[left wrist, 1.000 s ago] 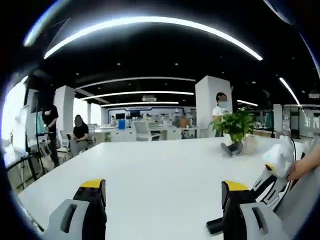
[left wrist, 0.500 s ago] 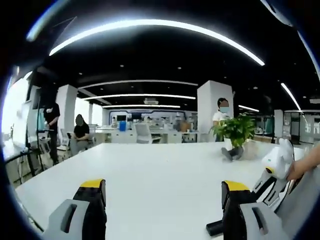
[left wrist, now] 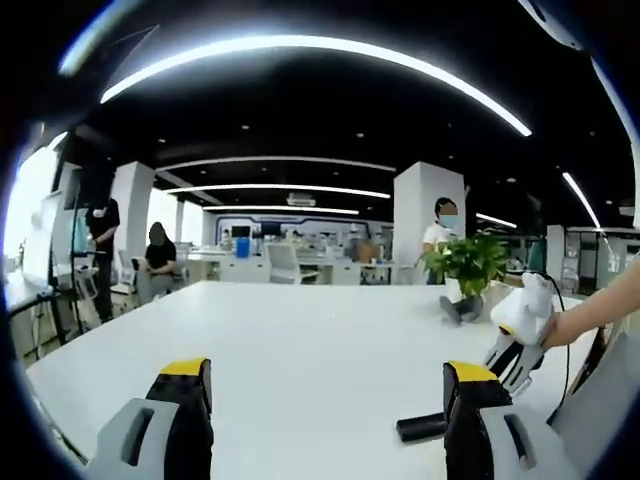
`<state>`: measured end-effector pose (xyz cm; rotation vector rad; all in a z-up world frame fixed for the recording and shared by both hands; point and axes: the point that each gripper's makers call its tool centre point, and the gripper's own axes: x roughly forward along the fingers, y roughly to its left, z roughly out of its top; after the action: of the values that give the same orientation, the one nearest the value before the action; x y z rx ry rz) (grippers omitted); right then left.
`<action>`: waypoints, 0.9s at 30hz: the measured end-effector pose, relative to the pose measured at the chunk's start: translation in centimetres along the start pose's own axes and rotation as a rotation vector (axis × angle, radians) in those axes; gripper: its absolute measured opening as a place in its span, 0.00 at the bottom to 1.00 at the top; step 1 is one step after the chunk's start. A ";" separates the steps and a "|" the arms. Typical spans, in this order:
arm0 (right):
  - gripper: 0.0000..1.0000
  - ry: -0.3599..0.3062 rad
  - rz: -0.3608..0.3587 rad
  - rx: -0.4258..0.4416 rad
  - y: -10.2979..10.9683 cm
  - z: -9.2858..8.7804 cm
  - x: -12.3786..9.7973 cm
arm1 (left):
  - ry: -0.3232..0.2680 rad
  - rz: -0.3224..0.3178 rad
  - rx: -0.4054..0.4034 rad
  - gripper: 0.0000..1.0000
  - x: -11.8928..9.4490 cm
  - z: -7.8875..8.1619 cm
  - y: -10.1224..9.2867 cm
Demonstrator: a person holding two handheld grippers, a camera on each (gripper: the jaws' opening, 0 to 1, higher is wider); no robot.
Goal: Press the specified remote control buttons in sequence, fully releasing each button before pressing the next.
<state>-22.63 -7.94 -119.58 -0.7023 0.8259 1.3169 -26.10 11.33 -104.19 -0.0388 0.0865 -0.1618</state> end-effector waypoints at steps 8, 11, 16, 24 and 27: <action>0.21 0.057 -0.006 -0.035 -3.4 -0.3 -0.1 | -0.011 -0.006 -0.016 1.00 -0.1 0.1 0.1; 0.21 0.074 -0.004 -0.042 -4.6 -0.3 -0.1 | 0.004 -0.015 -0.013 1.00 0.0 -0.2 -0.1; 0.21 0.083 0.003 -0.048 -6.2 -0.3 0.0 | 0.017 -0.016 -0.012 1.00 0.0 -0.4 -0.1; 0.21 0.130 0.028 -0.077 -8.4 -0.3 -0.1 | 0.004 -0.014 -0.021 1.00 0.0 -0.3 0.0; 0.21 0.142 0.027 -0.077 -9.3 -0.2 -0.1 | 0.009 -0.017 -0.019 1.00 0.0 -0.4 -0.1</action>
<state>-13.44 -9.40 -119.81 -0.8555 0.9054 1.3401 -26.12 11.18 -104.55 -0.0579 0.0968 -0.1783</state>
